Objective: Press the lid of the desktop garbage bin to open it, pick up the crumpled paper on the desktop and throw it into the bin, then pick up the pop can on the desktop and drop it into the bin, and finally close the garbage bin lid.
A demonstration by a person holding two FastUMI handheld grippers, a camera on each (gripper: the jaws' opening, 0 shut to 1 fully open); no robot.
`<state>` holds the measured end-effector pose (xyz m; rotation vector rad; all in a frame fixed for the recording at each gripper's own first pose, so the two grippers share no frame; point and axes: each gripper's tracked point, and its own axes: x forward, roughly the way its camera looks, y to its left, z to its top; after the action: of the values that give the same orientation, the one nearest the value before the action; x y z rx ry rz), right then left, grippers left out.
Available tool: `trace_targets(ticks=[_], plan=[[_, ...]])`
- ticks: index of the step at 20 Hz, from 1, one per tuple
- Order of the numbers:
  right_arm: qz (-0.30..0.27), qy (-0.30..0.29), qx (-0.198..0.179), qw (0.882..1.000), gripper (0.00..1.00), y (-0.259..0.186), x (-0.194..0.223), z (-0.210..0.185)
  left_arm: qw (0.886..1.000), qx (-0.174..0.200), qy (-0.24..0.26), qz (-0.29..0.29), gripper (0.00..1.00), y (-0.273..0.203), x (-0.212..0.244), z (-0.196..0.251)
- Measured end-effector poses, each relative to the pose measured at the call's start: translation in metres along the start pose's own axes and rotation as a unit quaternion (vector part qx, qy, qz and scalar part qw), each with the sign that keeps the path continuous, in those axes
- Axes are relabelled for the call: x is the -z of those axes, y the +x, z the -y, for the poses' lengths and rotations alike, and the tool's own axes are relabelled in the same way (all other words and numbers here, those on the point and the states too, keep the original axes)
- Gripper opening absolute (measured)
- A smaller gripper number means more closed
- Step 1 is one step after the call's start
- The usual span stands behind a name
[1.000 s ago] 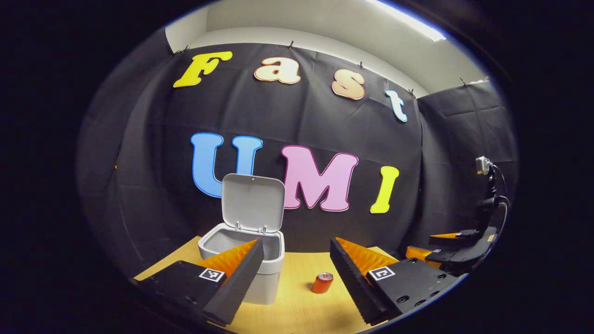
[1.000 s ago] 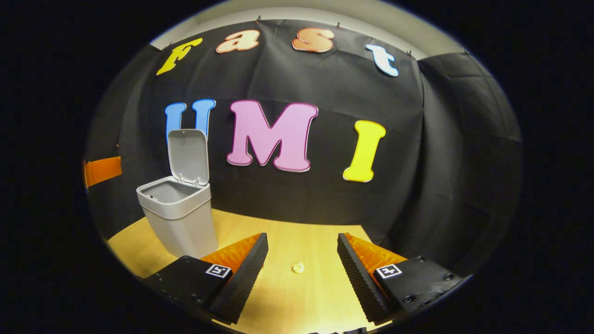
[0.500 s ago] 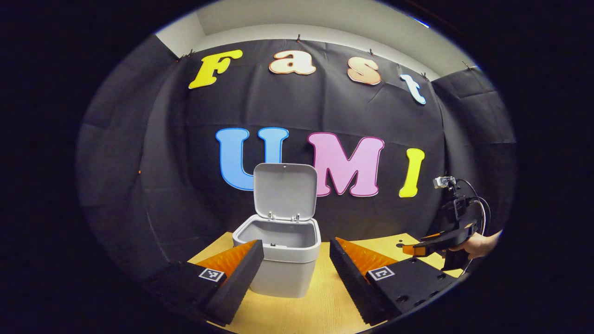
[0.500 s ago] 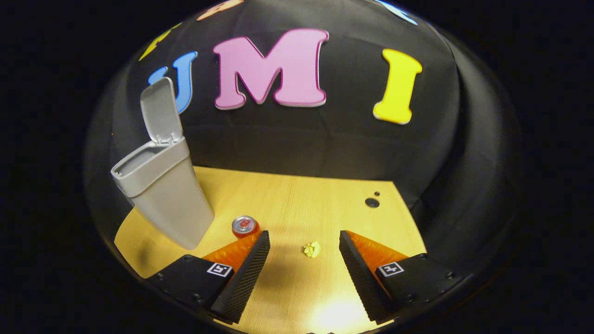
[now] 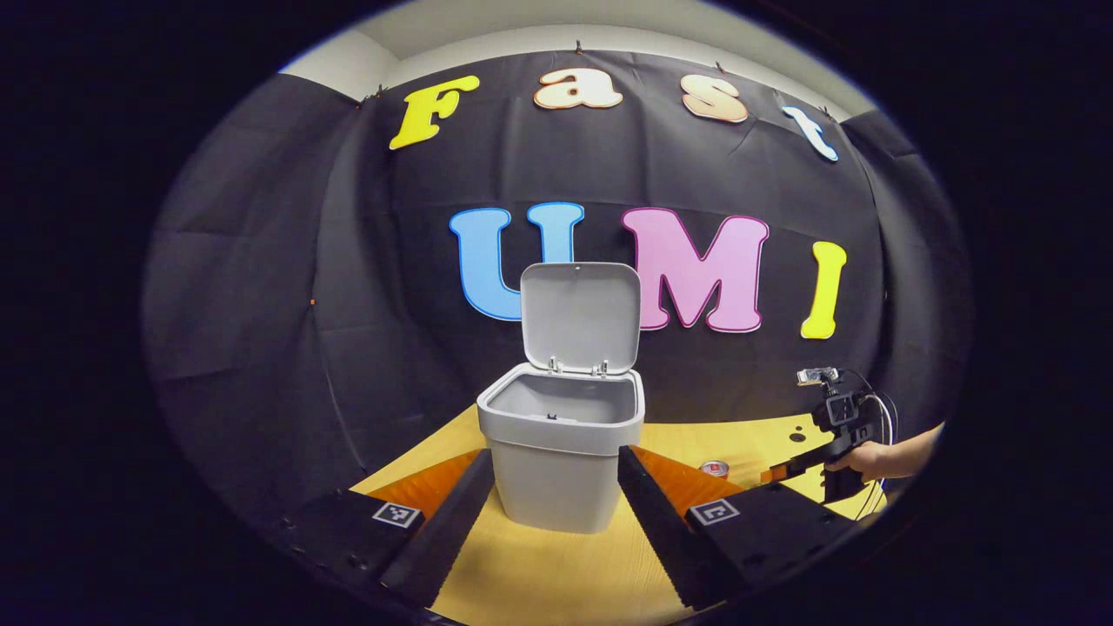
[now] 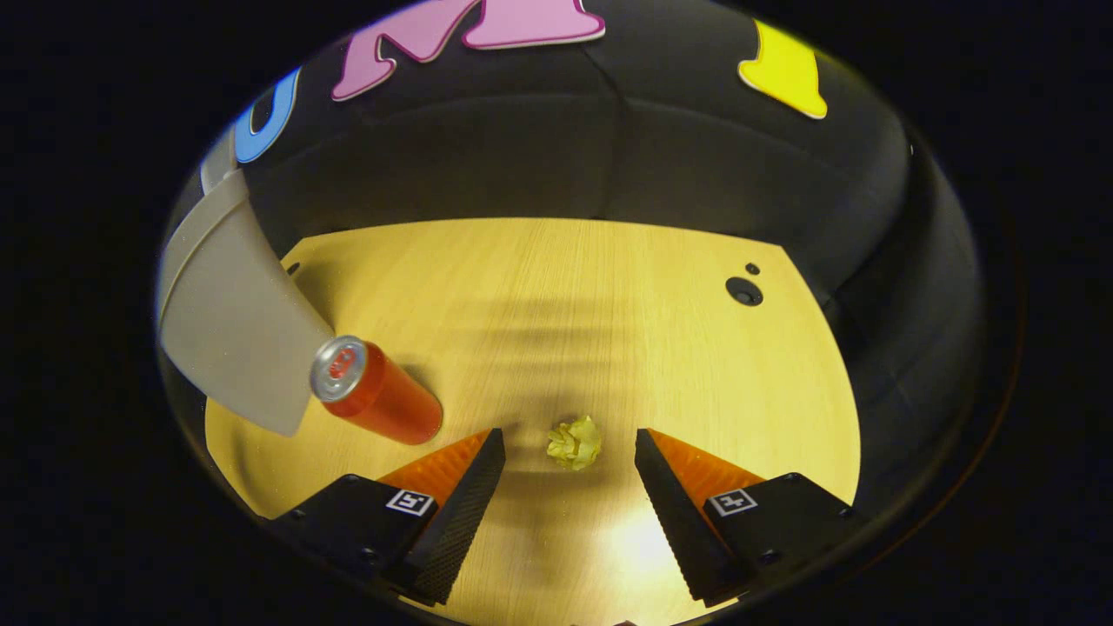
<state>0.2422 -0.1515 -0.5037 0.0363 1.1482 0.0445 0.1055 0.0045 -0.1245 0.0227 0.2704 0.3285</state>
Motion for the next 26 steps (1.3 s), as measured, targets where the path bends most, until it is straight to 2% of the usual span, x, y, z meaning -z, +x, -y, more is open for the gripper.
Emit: trace_targets(ticks=[4,10,11,12,15,16,17,21,26], plan=[[-0.037,0.016,-0.012,0.999,0.97,0.028,0.012,-0.007,1.0,-0.005,0.014,-0.012,0.96,0.002,0.006,0.012],[-0.056,0.02,-0.008,0.998,0.95,0.04,0.02,-0.002,0.999,0.019,0.009,-0.03,0.96,0.014,0.006,0.034],[-0.052,0.012,-0.003,0.999,0.88,0.043,0.018,0.003,0.999,0.023,0.006,-0.029,0.96,0.016,0.003,0.037],[-0.054,0.005,-0.002,0.999,0.63,0.041,0.019,0.004,0.999,0.026,0.004,-0.028,0.96,0.018,0.003,0.039],[-0.056,0.008,-0.005,0.998,0.53,0.041,0.022,0.005,0.999,0.032,0.002,-0.028,0.96,0.02,0.002,0.042],[-0.06,0.01,-0.004,0.998,0.29,0.039,0.023,0.005,0.999,0.033,0.003,-0.03,0.96,0.021,0.004,0.041],[-0.061,0.012,-0.002,0.998,0.43,0.032,0.022,0.006,0.999,0.034,0.004,-0.029,0.96,0.022,0.004,0.039],[-0.001,0.008,0.008,1.0,0.43,-0.004,-0.009,0.007,0.998,0.049,-0.002,-0.029,0.96,0.017,0.002,0.037],[0.102,-0.026,-0.003,0.994,0.43,-0.091,-0.069,-0.011,0.998,0.059,-0.003,-0.01,0.96,0.018,-0.011,0.02]])
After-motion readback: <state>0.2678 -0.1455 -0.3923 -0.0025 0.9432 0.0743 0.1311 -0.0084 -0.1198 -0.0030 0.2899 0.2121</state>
